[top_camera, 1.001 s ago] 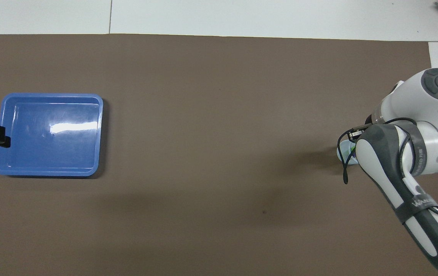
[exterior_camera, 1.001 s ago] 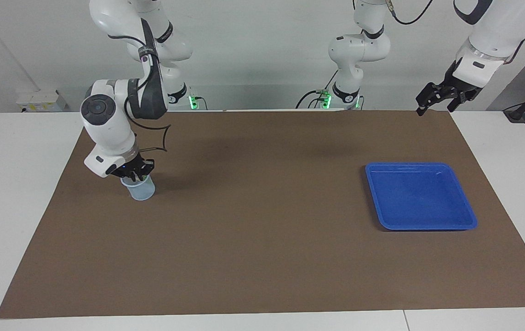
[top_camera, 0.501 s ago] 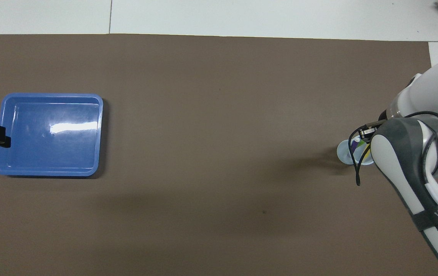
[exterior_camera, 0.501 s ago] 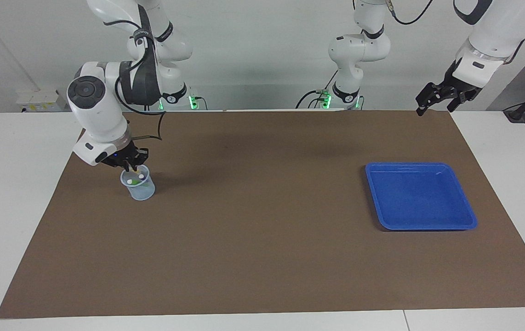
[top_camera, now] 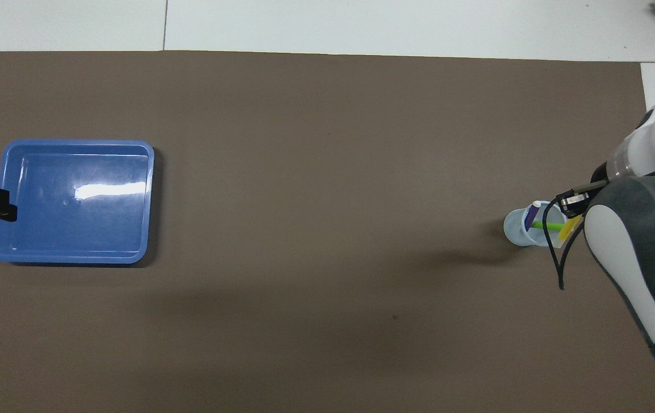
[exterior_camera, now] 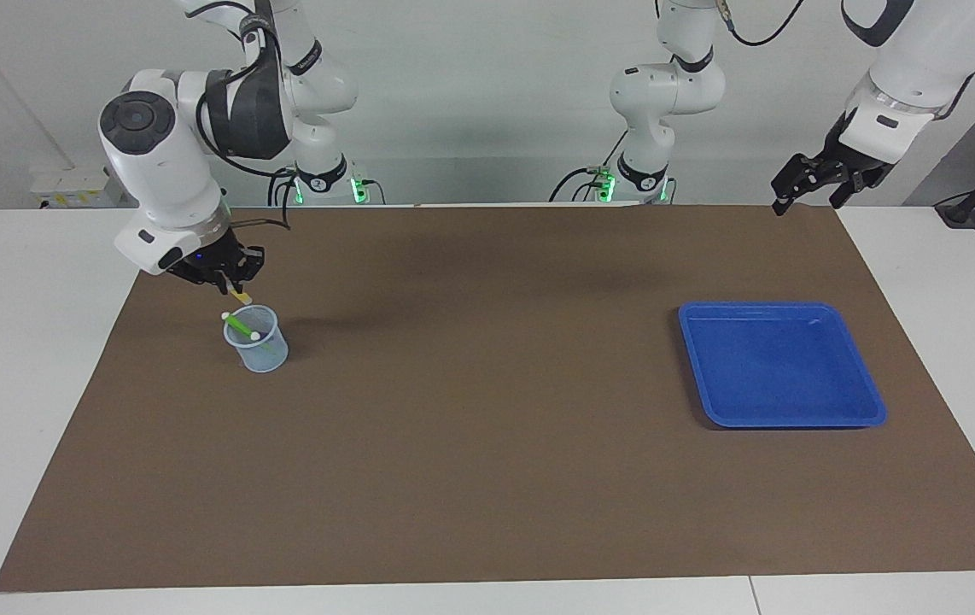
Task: Right arm passes pens to left for tray arrangement
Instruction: 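Lift the yellow pen out of the cup with the right gripper, then carry the yellow pen toward the left gripper while the left gripper approaches, then grasp the yellow pen with the left gripper and open the right gripper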
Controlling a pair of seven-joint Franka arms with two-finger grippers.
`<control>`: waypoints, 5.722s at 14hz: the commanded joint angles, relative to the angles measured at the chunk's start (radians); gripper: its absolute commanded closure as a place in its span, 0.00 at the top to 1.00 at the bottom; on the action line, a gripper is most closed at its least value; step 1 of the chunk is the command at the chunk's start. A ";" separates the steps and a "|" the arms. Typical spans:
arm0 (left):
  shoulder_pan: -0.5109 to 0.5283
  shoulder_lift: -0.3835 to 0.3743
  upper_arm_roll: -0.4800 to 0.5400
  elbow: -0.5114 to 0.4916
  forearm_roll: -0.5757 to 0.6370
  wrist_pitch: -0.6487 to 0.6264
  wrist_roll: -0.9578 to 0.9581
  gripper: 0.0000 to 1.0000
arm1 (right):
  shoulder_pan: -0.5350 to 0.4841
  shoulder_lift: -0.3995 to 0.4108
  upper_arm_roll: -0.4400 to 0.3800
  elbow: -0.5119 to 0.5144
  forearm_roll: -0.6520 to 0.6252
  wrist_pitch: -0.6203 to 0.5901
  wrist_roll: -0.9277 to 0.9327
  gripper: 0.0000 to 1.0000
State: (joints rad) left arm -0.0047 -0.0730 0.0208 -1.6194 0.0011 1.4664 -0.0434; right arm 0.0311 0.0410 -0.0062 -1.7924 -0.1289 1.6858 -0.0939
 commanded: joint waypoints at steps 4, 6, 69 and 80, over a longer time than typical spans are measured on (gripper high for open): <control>0.008 -0.033 -0.004 -0.031 -0.007 -0.011 -0.009 1.00 | -0.016 -0.007 0.003 0.117 0.041 -0.132 -0.035 0.00; -0.001 -0.034 -0.005 -0.031 -0.007 -0.034 -0.013 1.00 | -0.020 -0.007 -0.002 0.133 0.104 -0.150 -0.035 0.00; -0.687 -0.103 -0.107 -0.473 -0.259 1.003 -2.523 0.81 | 0.191 -0.115 0.012 -0.219 1.301 0.209 -0.260 0.00; -0.682 -0.100 -0.107 -0.458 -0.259 0.988 -2.529 0.18 | 0.193 -0.115 0.012 -0.219 1.301 0.209 -0.260 0.00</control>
State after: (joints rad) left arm -0.6856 -0.1731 -0.0799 -2.0872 -0.2628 2.4594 -2.5696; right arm 0.2198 -0.0539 0.0063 -1.9888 1.1393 1.8711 -0.3231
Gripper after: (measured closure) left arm 0.789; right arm 0.815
